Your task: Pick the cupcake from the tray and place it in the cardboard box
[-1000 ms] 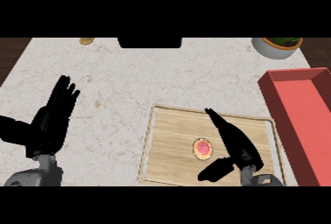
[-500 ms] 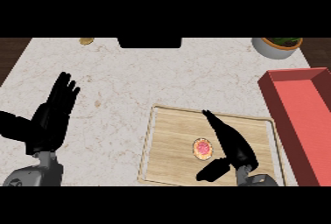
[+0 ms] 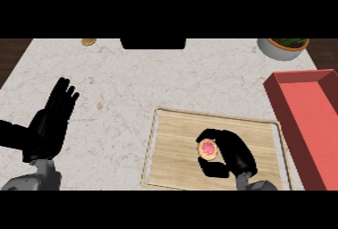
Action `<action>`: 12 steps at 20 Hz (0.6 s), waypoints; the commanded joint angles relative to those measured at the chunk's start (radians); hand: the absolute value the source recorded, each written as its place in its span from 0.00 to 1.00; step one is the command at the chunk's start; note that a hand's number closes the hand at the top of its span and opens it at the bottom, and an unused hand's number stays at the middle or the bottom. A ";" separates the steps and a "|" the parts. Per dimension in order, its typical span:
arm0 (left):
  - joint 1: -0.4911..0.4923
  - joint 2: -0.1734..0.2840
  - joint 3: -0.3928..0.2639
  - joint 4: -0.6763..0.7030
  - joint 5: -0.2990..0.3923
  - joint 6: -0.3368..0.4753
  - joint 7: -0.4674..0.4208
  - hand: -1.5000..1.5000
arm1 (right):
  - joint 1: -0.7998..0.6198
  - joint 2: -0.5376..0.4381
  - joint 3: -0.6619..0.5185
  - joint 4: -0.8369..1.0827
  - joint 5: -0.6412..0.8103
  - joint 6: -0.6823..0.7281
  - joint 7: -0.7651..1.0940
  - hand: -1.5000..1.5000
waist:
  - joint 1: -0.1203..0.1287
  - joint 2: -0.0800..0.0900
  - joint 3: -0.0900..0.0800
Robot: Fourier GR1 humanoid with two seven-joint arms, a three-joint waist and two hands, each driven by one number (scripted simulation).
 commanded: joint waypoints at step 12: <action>-0.021 -0.014 -0.009 0.042 -0.018 -0.002 -0.040 0.50 | -0.195 0.048 0.226 0.100 0.362 -0.118 0.201 1.00 | 0.018 0.002 -0.001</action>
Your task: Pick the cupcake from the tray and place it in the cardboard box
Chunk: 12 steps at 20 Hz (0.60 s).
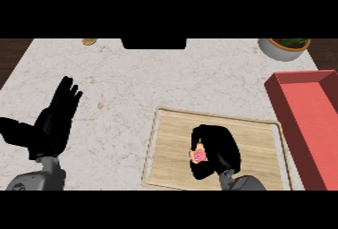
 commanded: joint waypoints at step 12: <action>0.038 -0.003 -0.010 -0.027 0.001 -0.016 -0.006 0.50 | -0.287 0.025 0.395 -0.136 0.193 0.100 0.446 1.00 | 0.000 -0.002 0.000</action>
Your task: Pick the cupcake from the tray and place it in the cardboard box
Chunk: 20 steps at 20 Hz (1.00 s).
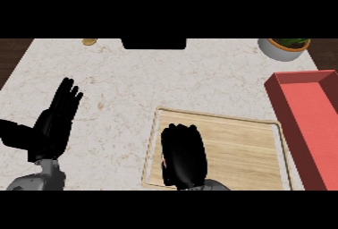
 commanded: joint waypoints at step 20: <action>-0.038 0.025 0.026 -0.019 0.015 0.003 0.065 0.50 | -0.048 -0.095 -0.422 -0.442 0.126 0.054 0.193 1.00 | -0.013 0.001 0.001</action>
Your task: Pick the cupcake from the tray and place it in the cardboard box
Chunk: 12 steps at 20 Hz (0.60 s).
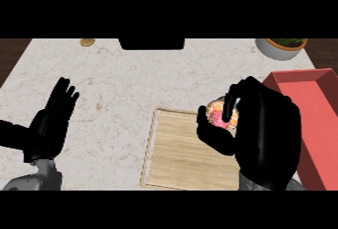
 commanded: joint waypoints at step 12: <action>-0.048 -0.007 -0.005 0.019 -0.007 0.014 0.026 0.50 | 0.125 -0.218 -0.402 0.066 -0.083 -0.010 -0.205 1.00 | 0.006 0.003 0.000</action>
